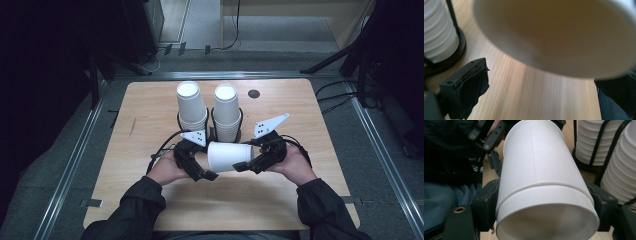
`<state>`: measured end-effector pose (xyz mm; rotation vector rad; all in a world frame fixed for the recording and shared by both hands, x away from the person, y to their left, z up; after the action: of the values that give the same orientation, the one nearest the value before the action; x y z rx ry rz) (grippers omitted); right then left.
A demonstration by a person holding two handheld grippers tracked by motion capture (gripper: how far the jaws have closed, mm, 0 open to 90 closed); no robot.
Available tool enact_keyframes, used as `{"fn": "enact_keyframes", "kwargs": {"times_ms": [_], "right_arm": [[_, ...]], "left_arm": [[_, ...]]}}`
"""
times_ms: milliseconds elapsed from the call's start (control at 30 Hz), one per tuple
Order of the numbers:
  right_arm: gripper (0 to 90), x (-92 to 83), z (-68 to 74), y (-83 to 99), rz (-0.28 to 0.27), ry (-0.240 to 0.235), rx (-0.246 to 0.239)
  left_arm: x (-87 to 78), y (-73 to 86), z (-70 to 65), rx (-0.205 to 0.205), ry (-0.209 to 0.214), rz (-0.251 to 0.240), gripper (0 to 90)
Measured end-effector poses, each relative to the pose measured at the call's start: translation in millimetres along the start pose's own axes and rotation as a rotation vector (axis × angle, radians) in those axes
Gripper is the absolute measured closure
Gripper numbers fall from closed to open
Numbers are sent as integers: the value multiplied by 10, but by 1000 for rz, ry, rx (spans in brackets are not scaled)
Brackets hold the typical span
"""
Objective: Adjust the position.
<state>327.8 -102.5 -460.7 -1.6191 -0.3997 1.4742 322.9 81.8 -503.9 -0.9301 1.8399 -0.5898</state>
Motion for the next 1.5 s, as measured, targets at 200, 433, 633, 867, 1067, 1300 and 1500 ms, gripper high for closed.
{"fn": "enact_keyframes", "kwargs": {"times_ms": [200,433,633,867,1067,1300,1500], "right_arm": [[240,48,75,-51,-20,-28,-8],[245,103,114,-64,-27,-60,-10],[244,61,101,-59,-34,-87,-6],[161,25,84,-36,-24,-56,-13],[160,13,46,36,25,-18,-34],[159,53,31,112,72,18,-54],[158,49,33,138,80,24,-73]], "left_arm": [[17,-66,-52,26,24,-57,7],[-38,-100,-114,72,8,-100,106],[-45,-116,-143,44,37,-67,141],[-173,-80,-125,17,13,-39,156],[-259,-39,-114,11,-14,8,156],[-285,-46,-137,45,-36,31,156],[-234,-3,-114,24,-68,138,156]]}}
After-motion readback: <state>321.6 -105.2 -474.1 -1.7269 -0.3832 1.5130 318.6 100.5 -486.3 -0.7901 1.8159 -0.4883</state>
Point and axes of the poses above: each handheld gripper's, and its own axes: x roughly forward along the jaws, y roughly out of its underside, z roughly to its left, the point moved 5 cm from there along x, roughly forward along the jaws, and after that the axes turned 15 degrees about y, right-handed, at the moved point
